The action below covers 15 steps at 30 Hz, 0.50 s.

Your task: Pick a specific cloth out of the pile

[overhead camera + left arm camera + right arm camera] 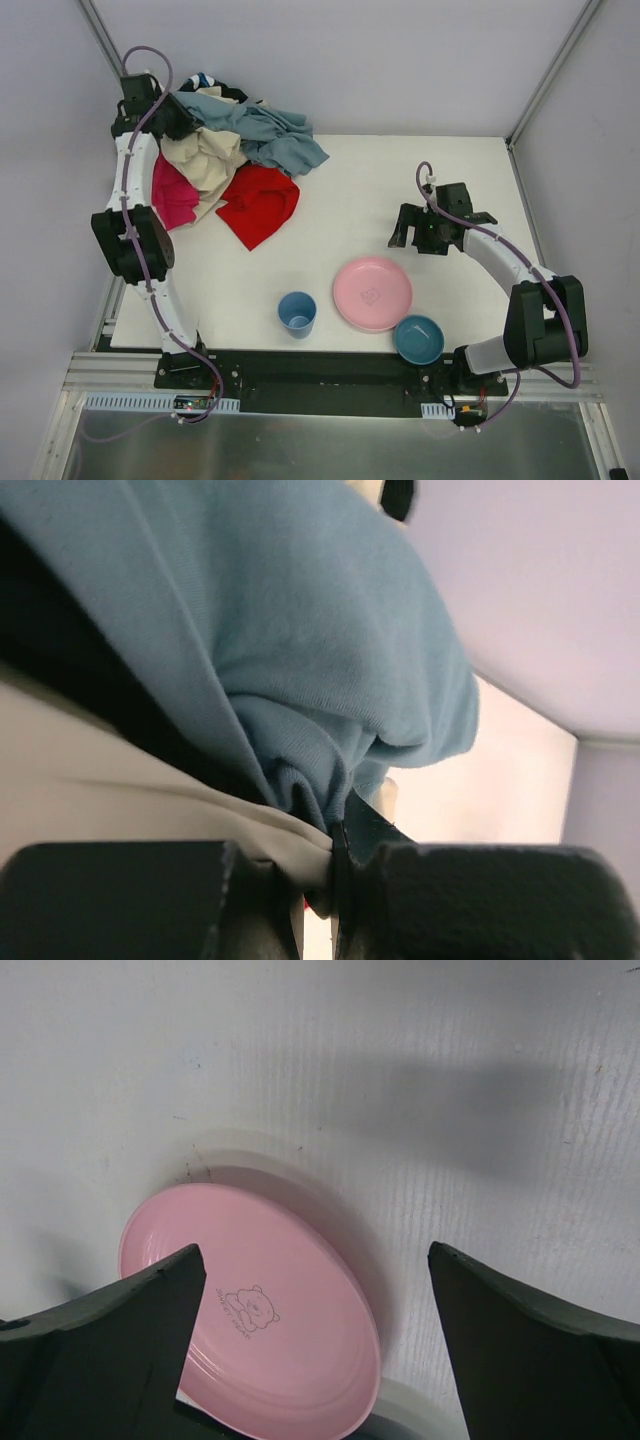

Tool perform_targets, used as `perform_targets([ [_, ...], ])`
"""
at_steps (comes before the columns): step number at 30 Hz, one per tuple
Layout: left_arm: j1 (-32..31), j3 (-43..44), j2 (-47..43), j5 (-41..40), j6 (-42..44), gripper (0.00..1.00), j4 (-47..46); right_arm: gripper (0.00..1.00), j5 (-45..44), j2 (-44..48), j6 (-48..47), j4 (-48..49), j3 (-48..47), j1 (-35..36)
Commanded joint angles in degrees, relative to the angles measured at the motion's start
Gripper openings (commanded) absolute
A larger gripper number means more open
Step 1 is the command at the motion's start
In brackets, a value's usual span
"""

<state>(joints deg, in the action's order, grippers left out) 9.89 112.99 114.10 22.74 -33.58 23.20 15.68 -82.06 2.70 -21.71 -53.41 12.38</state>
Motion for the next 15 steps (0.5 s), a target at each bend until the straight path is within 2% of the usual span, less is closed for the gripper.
perform_targets([
  [1,3.1,5.7,-4.2,-14.1,6.8,0.0,4.7,0.96,-0.6,0.4,-0.9,-1.3,-2.4,0.4],
  [4,3.7,6.5,-3.5,-24.3,11.5,0.0,9.4,0.96,-0.5,0.1,-0.9,-1.3,-2.4,0.5],
  [7,4.1,5.0,-1.7,-29.4,14.4,0.0,12.5,0.96,-0.1,-0.3,-0.5,-1.1,-2.4,0.4],
  [11,4.3,0.7,2.4,-29.2,13.4,0.0,15.9,0.96,0.5,-0.9,0.1,-0.8,-2.8,0.5],
  [15,4.3,-4.5,6.1,-24.4,10.2,0.0,17.6,0.96,0.9,-0.7,0.8,-0.7,-3.4,0.5],
])
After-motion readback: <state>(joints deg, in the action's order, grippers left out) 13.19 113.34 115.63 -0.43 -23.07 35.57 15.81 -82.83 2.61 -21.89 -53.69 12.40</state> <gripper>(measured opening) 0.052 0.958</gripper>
